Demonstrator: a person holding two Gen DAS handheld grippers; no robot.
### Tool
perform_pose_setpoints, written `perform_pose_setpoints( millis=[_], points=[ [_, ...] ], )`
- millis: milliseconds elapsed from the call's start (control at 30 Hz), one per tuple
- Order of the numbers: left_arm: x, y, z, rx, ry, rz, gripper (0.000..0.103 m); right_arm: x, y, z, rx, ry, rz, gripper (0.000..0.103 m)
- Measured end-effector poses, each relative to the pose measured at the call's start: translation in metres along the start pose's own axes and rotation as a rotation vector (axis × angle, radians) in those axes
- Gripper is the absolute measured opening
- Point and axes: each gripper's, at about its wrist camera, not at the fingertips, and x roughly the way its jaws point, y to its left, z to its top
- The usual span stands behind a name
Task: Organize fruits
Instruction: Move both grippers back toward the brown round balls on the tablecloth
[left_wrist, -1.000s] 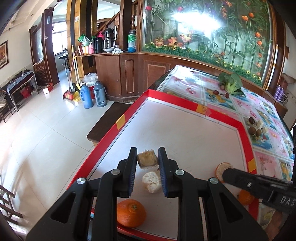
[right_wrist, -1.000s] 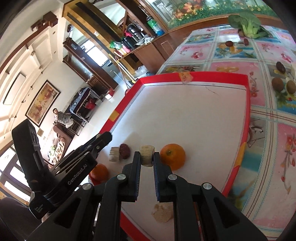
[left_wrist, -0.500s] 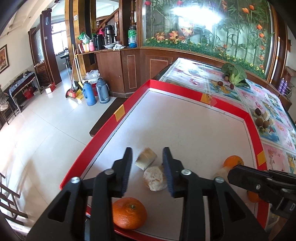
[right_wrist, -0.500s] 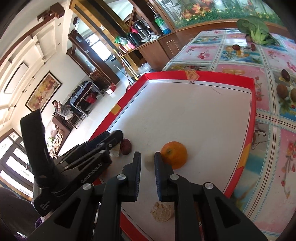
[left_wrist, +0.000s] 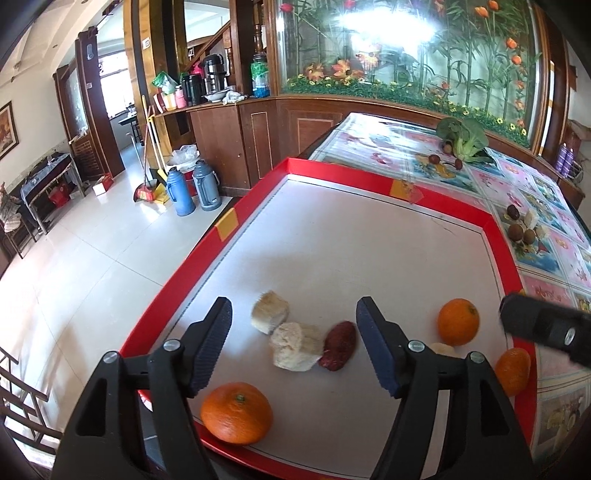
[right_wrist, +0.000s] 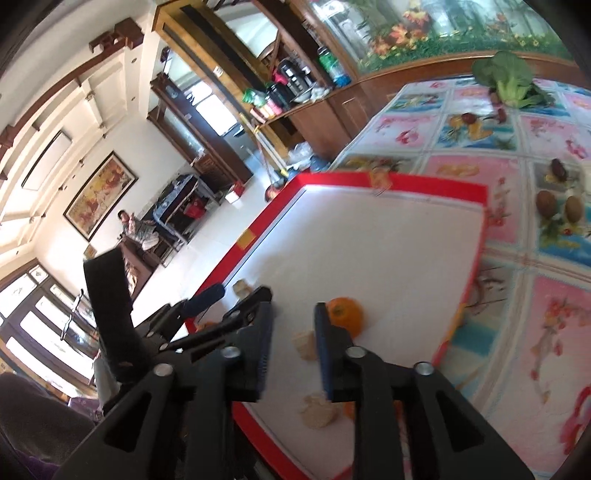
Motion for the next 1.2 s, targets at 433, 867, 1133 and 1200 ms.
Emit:
perform_pose_setpoints(
  millis=[433,867,1133,1200],
  points=[
    [-0.026,-0.053,0.008,0.119,-0.085,-0.038,0.088,-0.059,-0.103,0.02,0.128,-0.134,-0.245,0.025],
    [-0.033,-0.119,0.011,0.254,-0.121,-0.125,0.093,-0.051,-0.157,0.039,0.177,-0.124,-0.413,0.025],
    [-0.034,-0.161,0.029,0.355,-0.155,-0.152,0.093,-0.036,-0.164,0.052,0.16,-0.103,-0.432,0.025],
    [-0.031,-0.169,0.036,0.366,-0.152,-0.154,0.093,-0.034,-0.166,0.055,0.148,-0.095,-0.43,0.025]
  ],
)
